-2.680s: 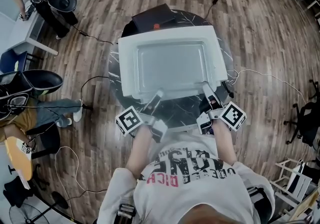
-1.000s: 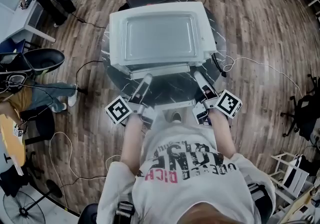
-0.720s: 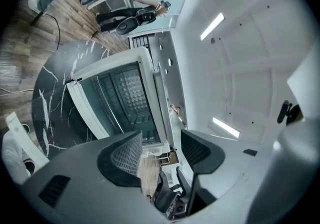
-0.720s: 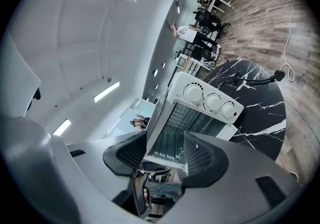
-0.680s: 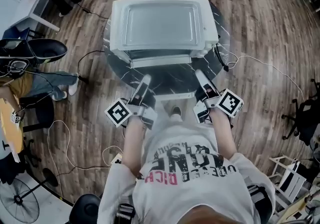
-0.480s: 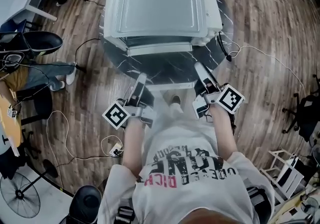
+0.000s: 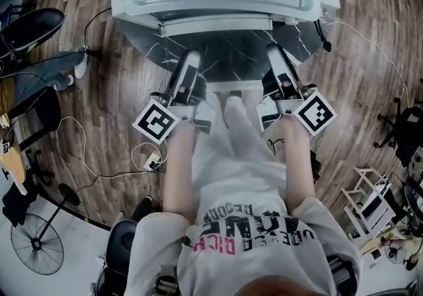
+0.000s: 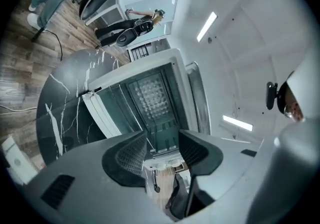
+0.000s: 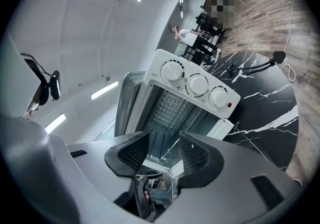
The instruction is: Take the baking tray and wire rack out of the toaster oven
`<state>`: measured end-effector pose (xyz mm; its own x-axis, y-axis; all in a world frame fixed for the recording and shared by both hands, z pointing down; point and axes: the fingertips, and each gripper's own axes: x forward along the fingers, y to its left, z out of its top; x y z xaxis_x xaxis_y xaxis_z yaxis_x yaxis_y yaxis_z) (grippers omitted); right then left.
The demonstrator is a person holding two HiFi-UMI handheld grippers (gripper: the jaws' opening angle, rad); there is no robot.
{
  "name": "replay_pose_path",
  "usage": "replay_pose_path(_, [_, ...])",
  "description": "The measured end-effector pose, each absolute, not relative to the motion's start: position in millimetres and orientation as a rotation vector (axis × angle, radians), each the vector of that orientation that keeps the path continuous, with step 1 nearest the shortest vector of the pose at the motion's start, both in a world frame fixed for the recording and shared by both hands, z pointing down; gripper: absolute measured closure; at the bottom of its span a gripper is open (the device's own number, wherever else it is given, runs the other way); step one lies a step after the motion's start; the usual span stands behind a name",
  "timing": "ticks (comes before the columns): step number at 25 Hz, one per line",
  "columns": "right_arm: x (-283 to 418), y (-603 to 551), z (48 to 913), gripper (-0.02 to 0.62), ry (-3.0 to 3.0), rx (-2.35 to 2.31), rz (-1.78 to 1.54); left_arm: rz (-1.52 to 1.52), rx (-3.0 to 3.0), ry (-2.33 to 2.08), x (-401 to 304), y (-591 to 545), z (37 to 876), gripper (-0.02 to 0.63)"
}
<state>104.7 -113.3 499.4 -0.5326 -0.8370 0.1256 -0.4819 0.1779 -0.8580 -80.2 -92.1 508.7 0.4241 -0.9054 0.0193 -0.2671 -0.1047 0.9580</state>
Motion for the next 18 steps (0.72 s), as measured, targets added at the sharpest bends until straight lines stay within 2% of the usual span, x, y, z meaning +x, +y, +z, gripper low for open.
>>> replay_pose_path(12, [92,-124,533,0.422,1.928,-1.316,-1.334,-0.638,1.576,-1.063,-88,-197,591,0.394])
replay_pose_path(18, [98,-115,543,0.422,1.893,-1.384,-1.352,-0.685,1.496,-1.093,-95,-227,605,0.392])
